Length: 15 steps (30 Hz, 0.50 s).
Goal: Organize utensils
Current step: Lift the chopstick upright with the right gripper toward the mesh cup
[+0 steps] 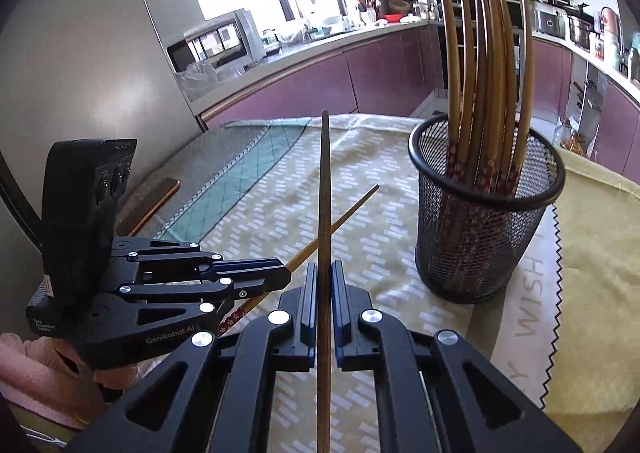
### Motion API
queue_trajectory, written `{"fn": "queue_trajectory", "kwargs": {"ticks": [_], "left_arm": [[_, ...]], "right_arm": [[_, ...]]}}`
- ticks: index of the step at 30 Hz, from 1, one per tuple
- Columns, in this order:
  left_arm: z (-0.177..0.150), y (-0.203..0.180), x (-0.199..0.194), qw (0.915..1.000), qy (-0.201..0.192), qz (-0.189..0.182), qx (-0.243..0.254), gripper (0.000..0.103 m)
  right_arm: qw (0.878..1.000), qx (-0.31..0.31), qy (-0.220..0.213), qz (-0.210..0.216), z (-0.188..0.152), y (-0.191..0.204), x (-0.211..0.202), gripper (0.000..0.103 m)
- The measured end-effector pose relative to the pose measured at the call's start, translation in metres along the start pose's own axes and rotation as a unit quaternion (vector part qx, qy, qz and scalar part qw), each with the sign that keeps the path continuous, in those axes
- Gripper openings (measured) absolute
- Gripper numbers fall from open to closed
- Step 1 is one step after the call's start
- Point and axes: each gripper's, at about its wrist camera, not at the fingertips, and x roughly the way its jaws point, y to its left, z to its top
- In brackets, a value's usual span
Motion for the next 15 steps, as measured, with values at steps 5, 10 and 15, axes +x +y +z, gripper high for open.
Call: {"fn": "queue_trajectory", "kwargs": {"ticks": [5,10,15], "left_arm": [[0.006,0.003,-0.013,0.9991,-0.011,-0.038,-0.013,0.007],[0.012,0.002,-0.025,0.9971,-0.024,-0.070,-0.017,0.007],[0.019,-0.001,-0.041,0.9942,-0.041,-0.098,-0.017,0.007]], "right_arm": [[1.000,0.000,-0.019,-0.003,0.001,-0.003,-0.014,0.006],[0.999,0.009,-0.043,0.000,0.005,-0.007,-0.030,0.006],[0.997,0.014,-0.073,-0.008,0.012,-0.014,-0.050,0.006]]}}
